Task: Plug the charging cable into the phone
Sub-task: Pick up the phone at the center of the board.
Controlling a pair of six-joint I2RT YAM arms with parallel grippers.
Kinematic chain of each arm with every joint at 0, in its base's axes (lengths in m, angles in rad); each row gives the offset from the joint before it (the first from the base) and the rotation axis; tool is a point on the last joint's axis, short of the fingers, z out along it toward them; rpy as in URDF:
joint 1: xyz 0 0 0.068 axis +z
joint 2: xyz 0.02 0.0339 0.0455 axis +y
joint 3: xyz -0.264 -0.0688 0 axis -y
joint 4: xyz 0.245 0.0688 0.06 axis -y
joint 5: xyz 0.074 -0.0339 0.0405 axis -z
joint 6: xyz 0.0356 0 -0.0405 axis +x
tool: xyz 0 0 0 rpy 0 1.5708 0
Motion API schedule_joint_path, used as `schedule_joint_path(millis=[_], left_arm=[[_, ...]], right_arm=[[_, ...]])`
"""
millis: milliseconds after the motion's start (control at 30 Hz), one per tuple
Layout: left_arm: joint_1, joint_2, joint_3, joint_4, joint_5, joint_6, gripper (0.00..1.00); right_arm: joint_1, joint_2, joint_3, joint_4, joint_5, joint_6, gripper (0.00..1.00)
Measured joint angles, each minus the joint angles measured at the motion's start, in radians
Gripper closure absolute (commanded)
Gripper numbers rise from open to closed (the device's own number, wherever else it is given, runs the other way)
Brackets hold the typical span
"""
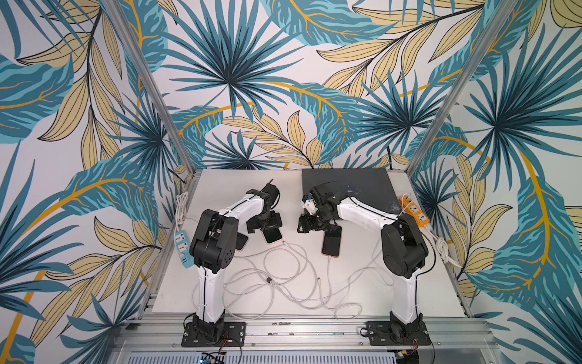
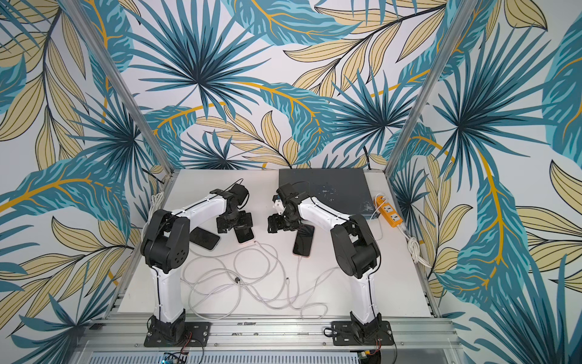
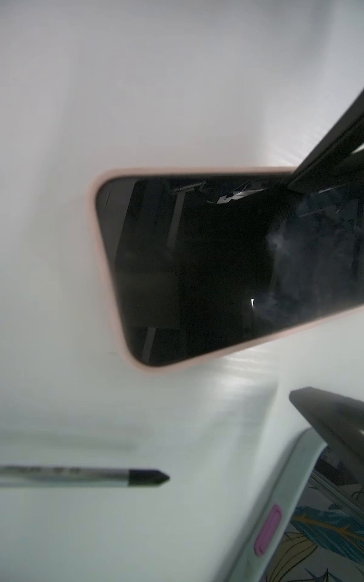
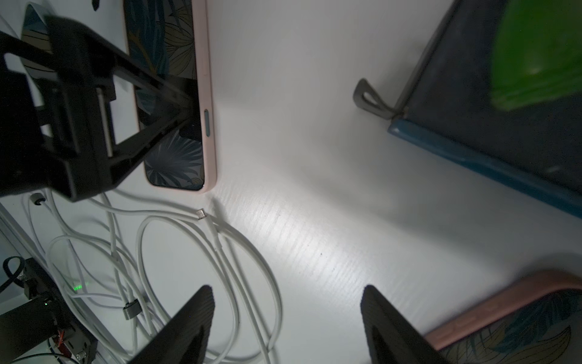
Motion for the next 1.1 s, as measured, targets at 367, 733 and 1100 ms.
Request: schedule_joint_path(millis=[367,733,1100], left_arm=[[-0.01,0.005,0.016,-0.032,0.009,-0.051,0.0],[-0.01,-0.021,-0.043,0.051,0.095,-0.063,0.0],[-0.01,0.002,-0.023,0.027,0.088,-0.064,0.0]], right_arm=[[0.0,-0.006,-0.063,0.023,0.003,0.011,0.23],[0.0,-0.016,-0.074,0.03,0.003,0.029,0.22],[0.0,-0.016,-0.083,0.031,0.003,0.036,0.22]])
